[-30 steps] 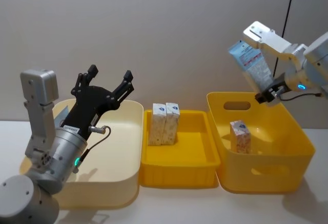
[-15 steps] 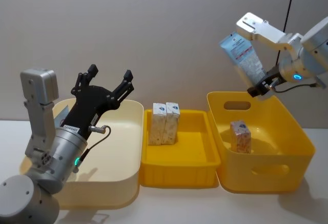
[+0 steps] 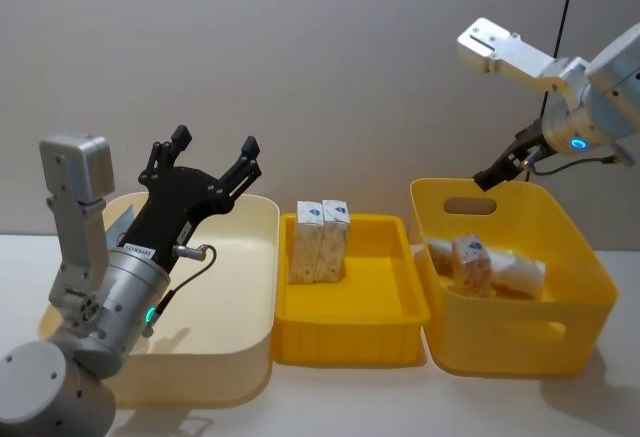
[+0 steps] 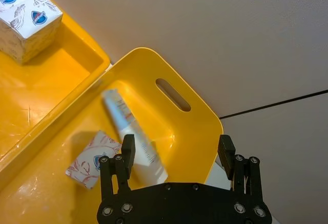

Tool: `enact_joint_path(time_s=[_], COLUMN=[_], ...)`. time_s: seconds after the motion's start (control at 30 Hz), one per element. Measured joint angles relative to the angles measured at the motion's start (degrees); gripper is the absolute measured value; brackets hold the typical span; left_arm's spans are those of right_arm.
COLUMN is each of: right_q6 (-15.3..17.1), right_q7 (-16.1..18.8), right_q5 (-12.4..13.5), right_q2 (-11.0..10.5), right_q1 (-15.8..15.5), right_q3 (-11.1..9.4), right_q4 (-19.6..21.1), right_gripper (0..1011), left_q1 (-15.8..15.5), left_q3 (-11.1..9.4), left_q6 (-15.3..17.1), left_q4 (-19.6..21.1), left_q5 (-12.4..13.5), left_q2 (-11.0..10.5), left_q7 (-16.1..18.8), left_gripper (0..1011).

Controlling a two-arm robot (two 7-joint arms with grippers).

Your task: Bimanual collaborative sorting of washing and personal care products

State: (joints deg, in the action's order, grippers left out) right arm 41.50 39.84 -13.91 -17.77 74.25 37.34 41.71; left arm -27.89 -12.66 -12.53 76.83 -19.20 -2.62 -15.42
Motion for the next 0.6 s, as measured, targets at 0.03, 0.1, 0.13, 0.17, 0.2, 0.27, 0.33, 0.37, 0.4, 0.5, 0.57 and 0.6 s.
enact_joint_path(time_s=[0.03, 0.1, 0.13, 0.17, 0.2, 0.27, 0.33, 0.37, 0.4, 0.5, 0.57, 0.6], right_q6=[0.0, 0.0, -0.1, -0.1, -0.1, -0.1, -0.1, -0.2, -0.2, -0.2, -0.2, -0.2], right_q7=[0.0, 0.1, 0.1, 0.2, 0.2, 0.3, 0.3, 0.3, 0.4, 0.4, 0.4, 0.4], right_q5=[0.0, 0.0, 0.0, 0.0, 0.0, 0.0, 0.0, 0.0, -0.1, -0.1, -0.1, -0.1], right_q2=[0.0, 0.0, 0.0, 0.1, 0.1, 0.1, 0.1, 0.1, 0.1, 0.1, 0.1, 0.1], right_q1=[0.0, 0.1, 0.1, 0.1, 0.2, 0.2, 0.2, 0.2, 0.2, 0.3, 0.3, 0.3], right_q3=[0.0, 0.0, 0.0, 0.1, 0.1, 0.1, 0.1, 0.1, 0.1, 0.1, 0.1, 0.1], right_q4=[0.0, -0.1, -0.1, -0.1, -0.1, -0.2, -0.2, -0.2, -0.2, -0.3, -0.3, -0.3], right_gripper=[1001, 1001, 1001, 1001, 1001, 1001, 1001, 1001, 1001, 1001, 1001, 1001], left_q1=[0.0, 0.0, 0.0, 0.0, 0.0, 0.0, 0.0, 0.0, 0.0, 0.0, 0.0, 0.0], left_q3=[0.0, 0.0, 0.0, 0.0, 0.0, 0.0, 0.0, 0.0, 0.0, 0.0, 0.0, 0.0], left_q6=[0.0, 0.0, 0.0, 0.0, 0.0, 0.0, 0.0, 0.0, 0.0, 0.0, 0.0, 0.0], left_q4=[0.0, 0.0, 0.0, 0.0, 0.0, 0.0, 0.0, 0.0, 0.0, 0.0, 0.0, 0.0], left_q5=[0.0, 0.0, 0.0, 0.0, 0.0, 0.0, 0.0, 0.0, 0.0, 0.0, 0.0, 0.0], left_q2=[0.0, 0.0, 0.0, 0.0, 0.0, 0.0, 0.0, 0.0, 0.0, 0.0, 0.0, 0.0], left_q7=[0.0, 0.0, 0.0, 0.0, 0.0, 0.0, 0.0, 0.0, 0.0, 0.0, 0.0, 0.0], left_gripper=[1002, 1002, 1002, 1003, 1002, 1002, 1002, 1002, 1002, 1002, 1002, 1002])
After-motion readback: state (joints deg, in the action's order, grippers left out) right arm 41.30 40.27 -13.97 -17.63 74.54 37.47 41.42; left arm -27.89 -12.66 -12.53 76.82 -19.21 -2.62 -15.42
